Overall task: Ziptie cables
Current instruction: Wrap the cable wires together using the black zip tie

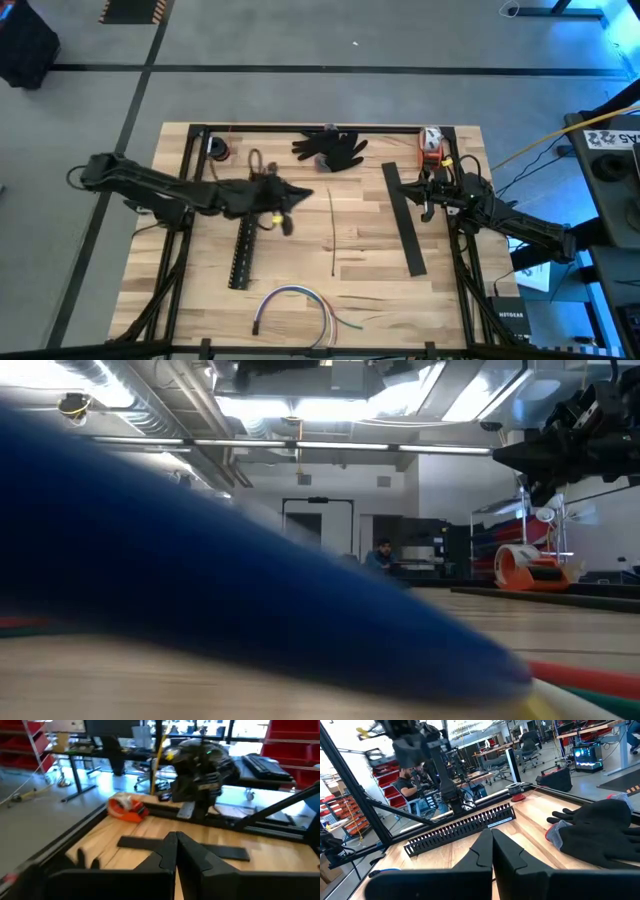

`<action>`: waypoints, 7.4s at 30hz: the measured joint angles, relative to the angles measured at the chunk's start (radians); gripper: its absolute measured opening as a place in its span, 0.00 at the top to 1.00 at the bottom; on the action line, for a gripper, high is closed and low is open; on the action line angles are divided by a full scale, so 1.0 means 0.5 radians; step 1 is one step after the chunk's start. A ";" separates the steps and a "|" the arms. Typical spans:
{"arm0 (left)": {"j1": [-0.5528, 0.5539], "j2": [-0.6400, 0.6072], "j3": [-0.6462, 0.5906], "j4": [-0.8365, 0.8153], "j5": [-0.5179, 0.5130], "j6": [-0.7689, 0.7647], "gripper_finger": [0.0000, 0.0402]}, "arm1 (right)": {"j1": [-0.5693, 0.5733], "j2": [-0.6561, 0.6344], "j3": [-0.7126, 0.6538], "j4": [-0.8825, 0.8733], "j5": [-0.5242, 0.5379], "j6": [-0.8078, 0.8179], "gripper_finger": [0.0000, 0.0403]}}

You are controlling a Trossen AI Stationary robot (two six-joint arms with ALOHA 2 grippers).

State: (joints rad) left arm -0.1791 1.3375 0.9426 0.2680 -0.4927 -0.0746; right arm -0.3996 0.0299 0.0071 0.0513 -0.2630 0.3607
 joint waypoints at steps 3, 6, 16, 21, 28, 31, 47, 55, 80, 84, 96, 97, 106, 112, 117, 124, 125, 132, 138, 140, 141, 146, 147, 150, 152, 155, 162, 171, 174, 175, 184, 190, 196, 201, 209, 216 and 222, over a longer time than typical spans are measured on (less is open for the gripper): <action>-0.022 0.173 0.205 -0.069 -0.001 -0.002 1.00 | 0.001 0.000 0.001 0.001 0.000 0.000 1.00; -0.046 0.316 0.406 -0.220 -0.001 -0.014 1.00 | 0.001 0.000 0.001 0.001 0.000 0.000 1.00; -0.081 0.660 0.649 -0.324 0.052 -0.563 1.00 | 0.000 0.001 0.000 0.000 -0.001 -0.001 1.00; 0.001 0.810 0.649 -0.314 0.059 -0.893 0.96 | 0.000 0.001 0.001 0.001 -0.001 -0.001 1.00; 0.144 0.963 0.648 -0.510 0.174 -1.116 0.73 | 0.001 0.000 0.000 0.001 0.000 0.000 1.00; 0.202 1.015 0.647 -0.704 0.173 -1.182 0.64 | 0.000 0.000 0.000 0.001 0.000 0.000 1.00; 0.331 1.349 0.647 -0.764 0.012 -1.198 0.68 | 0.000 0.000 0.001 0.001 0.000 0.000 1.00; 0.404 1.472 0.647 -0.717 0.003 -1.216 0.68 | 0.001 0.000 0.001 0.001 0.000 0.000 1.00; 0.369 1.483 0.639 -0.424 0.138 -0.980 1.00 | 0.001 0.000 0.000 0.001 0.000 -0.001 1.00; 0.336 1.377 0.693 -0.340 0.169 -0.896 1.00 | 0.000 0.001 0.000 0.001 0.000 0.000 1.00; 0.198 1.068 0.964 -0.350 0.223 -0.565 1.00 | 0.001 0.001 0.000 -0.001 0.000 -0.001 1.00; 0.189 1.044 0.994 -0.348 0.222 -0.551 1.00 | 0.001 0.001 0.000 0.001 0.000 -0.001 1.00; 0.123 0.926 1.155 -0.299 0.226 -0.455 1.00 | 0.001 0.000 0.000 0.003 0.000 0.000 1.00; 0.099 0.882 1.170 -0.139 0.233 -0.372 1.00 | 0.001 0.001 0.001 0.007 0.017 0.050 1.00; 0.095 0.877 1.168 -0.092 0.233 -0.316 1.00 | 0.000 0.001 0.000 0.085 0.019 0.530 1.00; 0.096 0.875 1.168 -0.040 0.232 -0.272 1.00 | 0.000 0.001 0.000 0.337 0.088 1.147 1.00; 0.096 0.875 1.168 -0.009 0.232 -0.245 1.00 | 0.001 0.001 0.000 0.366 0.083 1.260 1.00; 0.098 0.875 1.168 0.169 0.255 -0.041 1.00 | 0.002 0.163 0.000 0.434 -0.128 1.847 0.96; 0.108 0.875 1.168 0.183 0.304 0.119 1.00 | 0.002 0.645 0.034 0.651 -0.302 2.150 0.74; 0.118 0.875 1.168 0.181 0.307 0.177 1.00 | 0.002 0.835 0.081 0.720 -0.354 2.171 0.65; 0.124 0.875 1.168 0.182 0.312 0.205 1.00 | 0.002 0.931 0.113 0.756 -0.389 2.174 0.62; 0.143 0.875 1.168 0.176 0.356 0.323 1.00 | 0.002 1.426 0.278 0.910 -0.580 2.181 0.50; 0.143 0.875 1.168 0.173 0.358 0.336 1.00 | 0.002 1.514 0.306 0.966 -0.619 2.166 0.49; 0.139 0.875 1.167 0.170 0.358 0.395 1.00 | 0.002 1.730 0.397 1.185 -0.691 2.087 0.49; 0.131 0.875 1.167 0.173 0.358 0.412 1.00 | 0.002 1.819 0.453 1.328 -0.722 2.005 0.50; 0.124 0.875 1.167 0.176 0.358 0.414 1.00 | 0.002 1.890 0.551 1.483 -0.757 1.929 0.51; 0.128 0.875 1.166 0.214 0.352 0.368 1.00 | 0.067 1.916 0.740 1.467 -0.858 1.386 0.51; 0.154 0.875 1.166 0.274 0.343 0.251 1.00 | 0.409 1.937 0.899 1.505 -0.384 0.184 0.51; 0.154 0.875 1.166 0.276 0.342 0.246 1.00 | 0.498 1.940 0.954 1.458 -0.297 -0.085 0.51; 0.154 0.875 1.166 0.276 0.342 0.246 1.00 | 0.522 1.940 0.970 1.424 -0.271 -0.168 0.51; 0.155 0.875 1.166 0.275 0.341 0.246 1.00 | 0.647 1.965 1.040 1.400 -0.032 -0.475 0.54; 0.154 0.875 1.166 0.273 0.342 0.246 1.00 | 0.648 2.071 1.090 1.397 -0.034 -0.472 0.71; 0.154 0.875 1.166 0.273 0.340 0.239 0.99 | 0.642 2.107 1.146 1.363 -0.104 -0.552 0.97; 0.154 0.781 1.165 0.041 0.267 0.079 0.94 | 0.642 2.072 1.155 1.366 -0.107 -0.682 0.97; 0.163 0.352 1.167 -0.928 0.208 -0.430 0.76 | 0.642 1.950 1.154 1.294 0.021 -1.013 0.99; 0.095 0.235 1.166 -1.507 0.212 -1.312 0.71 | 0.642 1.905 1.306 1.000 0.238 -1.781 0.99; 0.041 0.326 1.157 -1.508 -0.054 -1.755 0.71 | 0.642 1.910 1.408 0.820 0.386 -2.306 0.99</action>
State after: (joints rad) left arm -0.1589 1.5006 1.5212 -0.4860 -0.5199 -0.9521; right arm -0.0788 0.9852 0.7108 0.4612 -0.0698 -0.7925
